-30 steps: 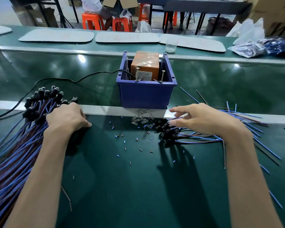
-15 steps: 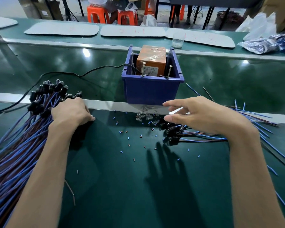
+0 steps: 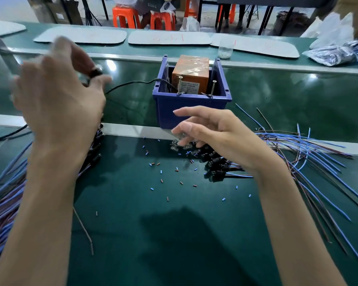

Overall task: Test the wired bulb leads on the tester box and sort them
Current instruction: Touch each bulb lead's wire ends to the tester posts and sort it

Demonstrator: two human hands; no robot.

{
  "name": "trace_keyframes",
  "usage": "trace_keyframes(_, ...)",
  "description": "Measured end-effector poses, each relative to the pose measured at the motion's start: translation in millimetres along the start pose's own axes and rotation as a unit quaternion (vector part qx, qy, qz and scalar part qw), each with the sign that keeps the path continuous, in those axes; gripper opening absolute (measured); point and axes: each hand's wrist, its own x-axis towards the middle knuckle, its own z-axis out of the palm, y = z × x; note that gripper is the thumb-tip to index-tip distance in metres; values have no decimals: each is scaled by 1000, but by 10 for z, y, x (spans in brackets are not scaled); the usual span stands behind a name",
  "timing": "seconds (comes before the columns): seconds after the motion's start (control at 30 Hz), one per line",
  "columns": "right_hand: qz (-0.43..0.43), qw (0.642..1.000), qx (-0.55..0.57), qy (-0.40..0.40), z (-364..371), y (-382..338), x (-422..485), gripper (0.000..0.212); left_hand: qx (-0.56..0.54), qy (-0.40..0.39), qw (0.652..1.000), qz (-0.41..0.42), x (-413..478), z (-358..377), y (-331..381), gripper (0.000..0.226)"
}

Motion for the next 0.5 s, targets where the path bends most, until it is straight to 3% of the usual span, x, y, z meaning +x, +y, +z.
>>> trace_keyframes(0.13, -21, 998, 57, 14, 65, -18, 23, 22, -6, 73, 997, 24, 10, -10, 0, 31)
trace_keyframes(0.27, -44, 990, 133, 32, 99, -10, 47, 27, -87, 85, 987, 102, -318, 13, 404, 28)
trace_keyframes(0.4, -44, 956, 287, 46, 180, 42, 120, 50, -178, -73, 964, 185, -725, 234, 722, 19)
trace_keyframes(0.5, -25, 928, 358, 102, 161, 113, 162, 37, -254, -190, 935, 158, -848, 373, 751, 27)
